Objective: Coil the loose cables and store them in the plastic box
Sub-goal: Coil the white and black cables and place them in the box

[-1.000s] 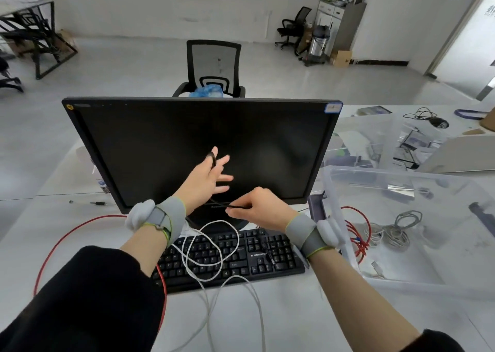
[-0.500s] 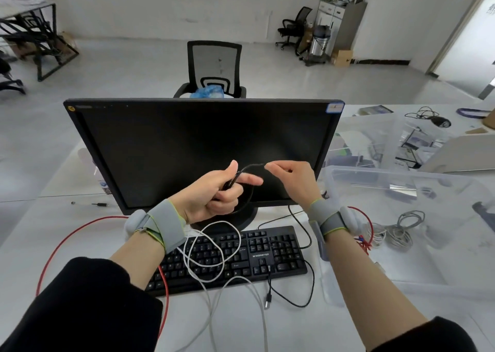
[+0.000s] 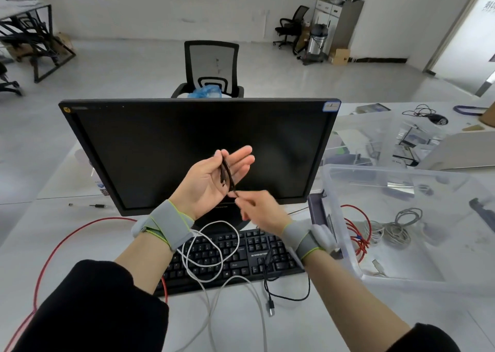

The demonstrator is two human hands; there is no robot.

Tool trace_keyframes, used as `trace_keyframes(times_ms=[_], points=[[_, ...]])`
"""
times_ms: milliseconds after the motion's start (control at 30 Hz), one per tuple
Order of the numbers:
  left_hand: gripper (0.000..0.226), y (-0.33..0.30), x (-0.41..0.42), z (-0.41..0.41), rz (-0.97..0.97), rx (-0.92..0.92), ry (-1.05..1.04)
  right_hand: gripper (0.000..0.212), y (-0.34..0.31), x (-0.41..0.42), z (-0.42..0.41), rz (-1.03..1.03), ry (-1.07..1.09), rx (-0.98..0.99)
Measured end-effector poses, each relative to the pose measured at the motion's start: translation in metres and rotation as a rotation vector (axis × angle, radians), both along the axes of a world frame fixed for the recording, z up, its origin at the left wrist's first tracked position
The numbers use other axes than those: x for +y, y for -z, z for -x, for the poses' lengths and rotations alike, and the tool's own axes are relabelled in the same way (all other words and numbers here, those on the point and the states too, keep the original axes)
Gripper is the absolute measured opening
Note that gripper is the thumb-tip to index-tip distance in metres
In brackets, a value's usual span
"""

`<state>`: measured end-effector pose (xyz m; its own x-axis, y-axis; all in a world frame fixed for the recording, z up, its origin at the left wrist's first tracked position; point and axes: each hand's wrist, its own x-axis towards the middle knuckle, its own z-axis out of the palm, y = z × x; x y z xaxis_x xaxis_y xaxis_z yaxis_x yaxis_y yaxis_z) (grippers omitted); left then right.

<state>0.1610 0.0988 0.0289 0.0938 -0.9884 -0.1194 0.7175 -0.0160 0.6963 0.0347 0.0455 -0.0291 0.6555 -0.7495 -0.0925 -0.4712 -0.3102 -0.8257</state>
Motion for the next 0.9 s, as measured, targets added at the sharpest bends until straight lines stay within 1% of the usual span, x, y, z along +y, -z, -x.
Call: trace_keyframes(times_ms=[33,67,133,200,233,300,400,467,567,633,700,767,833,900], points=[[0.033,0.003,-0.003,-0.002,0.027,-0.003,-0.025,0.025,0.0,0.006,-0.003,-0.017,-0.069,0.042],[0.031,0.006,-0.007,-0.005,0.037,-0.042,-0.061,0.028,0.0,0.01,-0.004,-0.022,-0.133,0.092],[0.026,0.018,-0.012,-0.016,-0.024,-0.237,-0.156,0.026,-0.006,0.011,-0.002,0.037,-0.235,0.221],[0.026,0.032,-0.01,-0.027,-0.154,-0.461,-0.201,0.025,-0.018,0.005,0.004,0.113,-0.248,0.272],[0.025,0.039,-0.006,-0.031,-0.219,-0.551,-0.16,0.024,-0.024,0.0,0.008,0.142,-0.227,0.262],[0.024,0.048,0.004,-0.029,-0.306,-0.716,0.055,0.021,-0.032,-0.012,0.012,0.203,-0.167,0.219],[0.022,0.043,0.015,-0.019,-0.319,-0.785,0.399,0.015,-0.041,-0.023,0.015,0.269,-0.114,0.156],[0.02,0.032,0.018,-0.014,-0.275,-0.762,0.511,0.011,-0.043,-0.028,0.017,0.285,-0.091,0.114],[0.017,0.021,0.02,-0.013,-0.247,-0.673,0.501,0.006,-0.04,-0.035,0.022,0.229,-0.026,-0.002],[0.017,0.017,0.021,-0.013,-0.249,-0.633,0.544,0.01,-0.039,-0.036,0.026,0.207,0.029,-0.066],[0.027,0.017,0.023,-0.012,-0.249,-0.607,0.631,0.014,-0.035,-0.036,0.027,0.208,0.077,-0.103],[0.036,0.02,0.026,-0.013,-0.178,-0.544,0.68,0.015,-0.027,-0.033,0.024,0.184,0.092,-0.118],[0.038,0.025,0.026,-0.016,-0.063,-0.417,0.637,0.015,-0.017,-0.028,0.019,0.15,0.106,-0.138],[0.034,0.021,0.022,-0.013,-0.002,-0.218,0.463,0.018,-0.008,-0.023,0.014,0.151,0.11,-0.123]])
